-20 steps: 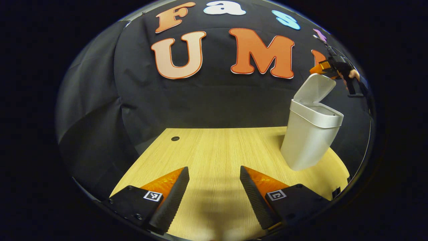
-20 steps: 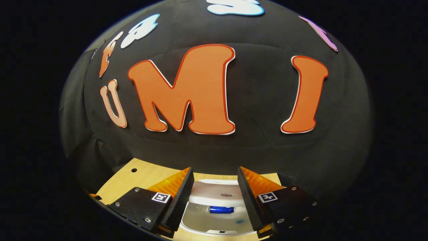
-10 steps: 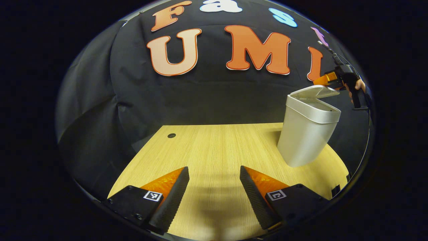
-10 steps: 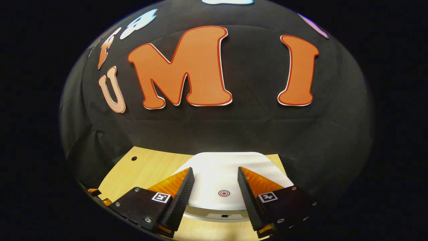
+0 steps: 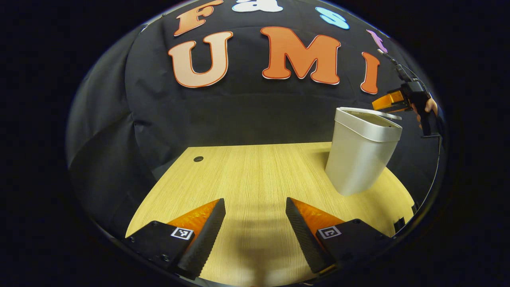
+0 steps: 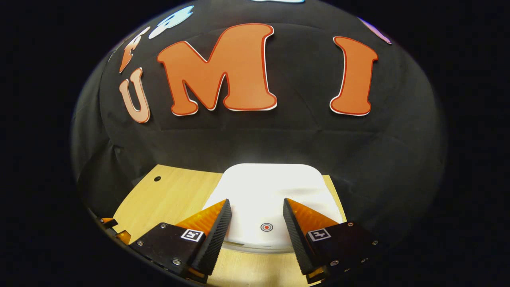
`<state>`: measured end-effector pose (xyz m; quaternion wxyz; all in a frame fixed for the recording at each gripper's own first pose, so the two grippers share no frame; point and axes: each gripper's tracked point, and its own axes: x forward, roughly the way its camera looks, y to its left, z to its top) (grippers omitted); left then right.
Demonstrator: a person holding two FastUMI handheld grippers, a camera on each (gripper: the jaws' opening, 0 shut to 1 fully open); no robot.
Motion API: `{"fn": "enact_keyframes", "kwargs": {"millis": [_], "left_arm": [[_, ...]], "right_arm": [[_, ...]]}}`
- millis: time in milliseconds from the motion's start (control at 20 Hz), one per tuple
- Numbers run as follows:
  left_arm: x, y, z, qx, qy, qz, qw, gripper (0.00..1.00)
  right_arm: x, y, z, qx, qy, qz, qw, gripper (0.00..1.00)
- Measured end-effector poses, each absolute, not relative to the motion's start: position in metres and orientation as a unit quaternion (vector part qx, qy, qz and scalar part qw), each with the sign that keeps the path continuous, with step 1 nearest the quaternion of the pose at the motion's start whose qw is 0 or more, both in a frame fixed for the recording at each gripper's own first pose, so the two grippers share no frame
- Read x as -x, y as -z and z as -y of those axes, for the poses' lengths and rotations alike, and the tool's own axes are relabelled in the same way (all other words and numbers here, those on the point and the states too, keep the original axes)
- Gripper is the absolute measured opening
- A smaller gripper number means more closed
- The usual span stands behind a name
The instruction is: Press the lid of the desktop garbage bin to open it, pick up the crumpled paper on the desktop and throw it into the bin, then pick up the pop can on the desktop and drop it into the bin, and finally close the garbage bin lid.
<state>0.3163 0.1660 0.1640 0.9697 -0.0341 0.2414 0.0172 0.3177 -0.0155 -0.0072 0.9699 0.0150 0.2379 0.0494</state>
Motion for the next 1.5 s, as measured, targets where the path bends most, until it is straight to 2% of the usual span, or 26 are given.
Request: {"fn": "enact_keyframes", "kwargs": {"millis": [350,1050,1100,1150,1250,1350,1500], "left_arm": [[-0.319,-0.159,-0.164,0.032,-0.016,-0.251,0.967,0.96],[-0.322,-0.157,-0.147,0.022,0.002,-0.265,0.964,0.98],[-0.323,-0.157,-0.145,0.02,0.004,-0.265,0.964,0.98],[-0.323,-0.158,-0.143,0.019,0.005,-0.265,0.964,0.98],[-0.326,-0.161,-0.14,0.016,0.008,-0.262,0.965,0.98],[-0.328,-0.164,-0.139,0.016,0.007,-0.259,0.966,0.98],[-0.333,-0.175,-0.141,0.014,0.004,-0.247,0.969,0.98]], "right_arm": [[-0.302,0.012,0.019,-0.011,-0.049,-0.228,0.972,0.8],[-0.288,0.025,0.022,-0.001,-0.034,-0.215,0.976,0.65],[-0.289,0.027,0.022,0.002,-0.034,-0.216,0.976,0.61],[-0.289,0.027,0.022,0.001,-0.033,-0.218,0.975,0.66],[-0.287,0.029,0.021,-0.007,-0.035,-0.222,0.974,0.66],[-0.289,0.028,0.02,-0.007,-0.036,-0.22,0.975,0.6],[-0.288,0.026,0.021,0.003,-0.035,-0.206,0.978,0.6]]}}
